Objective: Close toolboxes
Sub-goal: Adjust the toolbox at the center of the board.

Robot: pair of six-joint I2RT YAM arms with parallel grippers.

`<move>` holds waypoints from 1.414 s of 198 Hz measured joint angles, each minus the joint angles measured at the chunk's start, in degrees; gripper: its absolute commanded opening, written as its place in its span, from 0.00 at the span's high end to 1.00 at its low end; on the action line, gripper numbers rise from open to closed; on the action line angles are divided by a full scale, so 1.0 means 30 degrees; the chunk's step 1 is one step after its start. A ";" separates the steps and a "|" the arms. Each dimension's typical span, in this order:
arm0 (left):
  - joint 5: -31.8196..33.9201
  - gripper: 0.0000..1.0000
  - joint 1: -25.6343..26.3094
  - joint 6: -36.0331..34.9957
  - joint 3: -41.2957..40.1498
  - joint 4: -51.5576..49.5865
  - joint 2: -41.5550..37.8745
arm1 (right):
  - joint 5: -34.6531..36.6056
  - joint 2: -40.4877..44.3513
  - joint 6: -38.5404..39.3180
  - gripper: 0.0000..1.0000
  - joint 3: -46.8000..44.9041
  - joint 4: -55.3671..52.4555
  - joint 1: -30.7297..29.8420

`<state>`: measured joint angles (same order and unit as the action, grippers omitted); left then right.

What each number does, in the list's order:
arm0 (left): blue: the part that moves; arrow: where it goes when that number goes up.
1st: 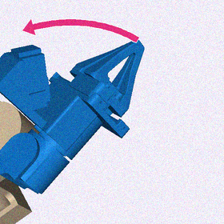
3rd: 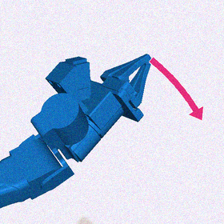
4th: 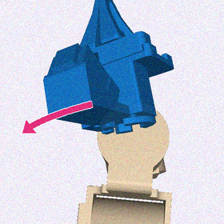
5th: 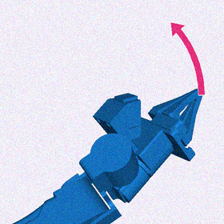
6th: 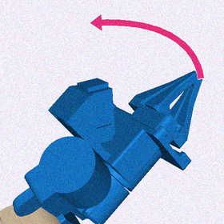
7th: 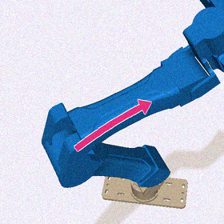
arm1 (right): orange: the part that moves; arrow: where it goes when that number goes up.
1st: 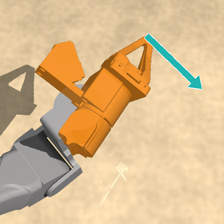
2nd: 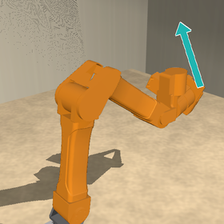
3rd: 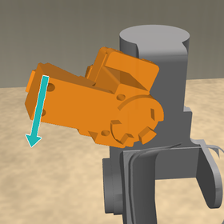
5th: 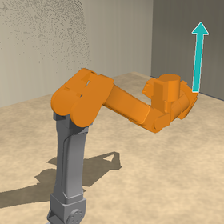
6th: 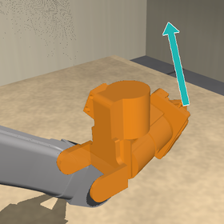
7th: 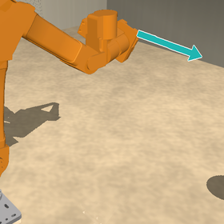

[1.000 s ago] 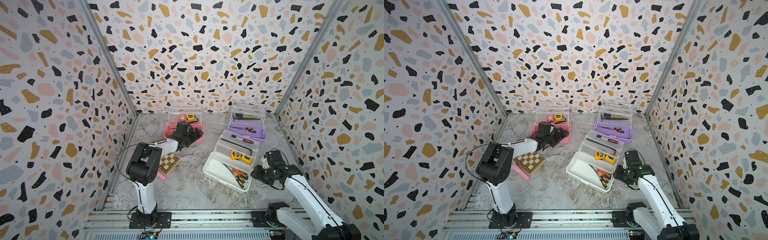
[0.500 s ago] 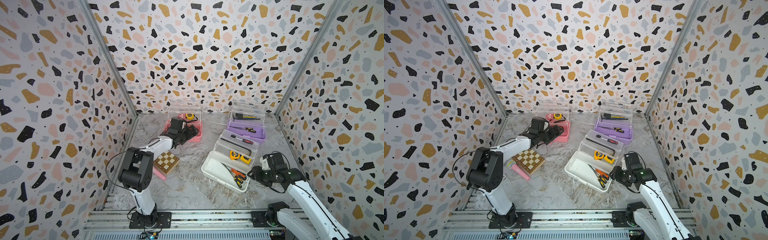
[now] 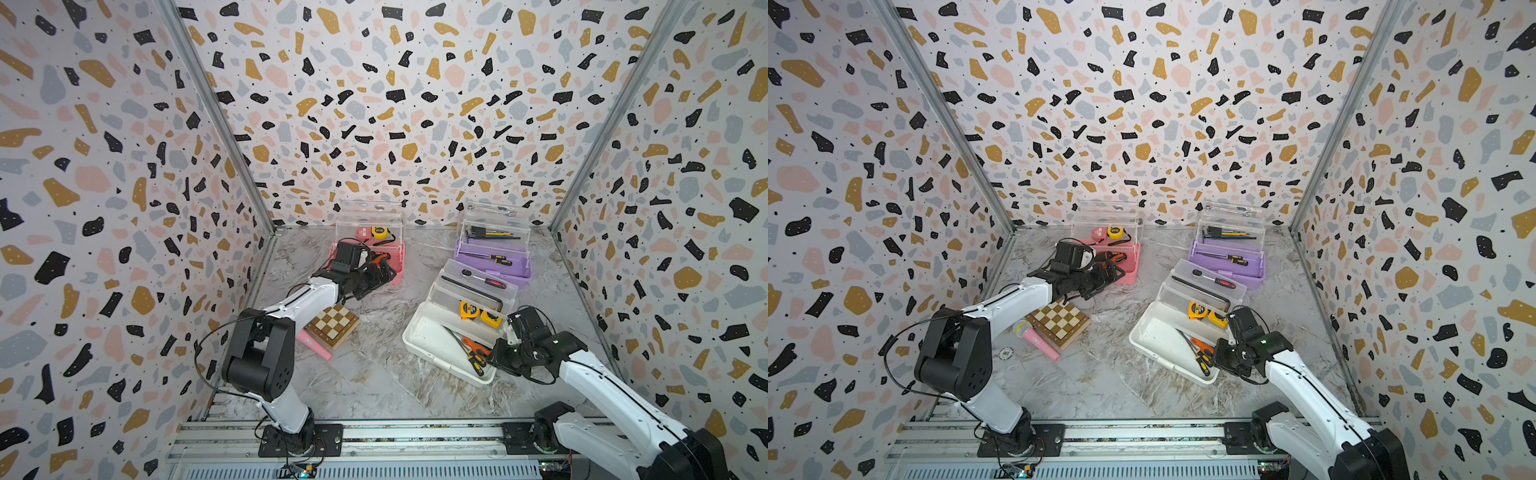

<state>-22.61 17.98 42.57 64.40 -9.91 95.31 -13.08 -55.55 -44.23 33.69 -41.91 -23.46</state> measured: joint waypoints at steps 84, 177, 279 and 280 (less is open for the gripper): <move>-0.0860 0.01 -0.0270 -0.0029 -0.1253 -0.0138 -0.0867 | 0.1763 -0.1909 0.1457 1.00 0.1479 -0.1734 -0.0102; -0.1996 0.01 -0.1712 -0.0022 -0.3803 -0.0102 -0.2710 | 0.1843 -0.3832 0.4087 1.00 0.3286 -0.2535 -0.1158; -0.2849 0.01 -0.2353 -0.0015 -0.4597 0.0044 -0.3162 | 0.2834 -0.8196 0.9755 1.00 0.6856 -0.2499 -0.1872; -0.2856 0.01 -0.2353 -0.0015 -0.4597 0.0044 -0.3162 | 0.2856 -0.8233 0.9785 1.00 0.6907 -0.2499 -0.1872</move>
<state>-31.18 10.92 42.52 50.61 -9.78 85.82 -4.51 -80.25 -14.87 54.41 -49.41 -29.08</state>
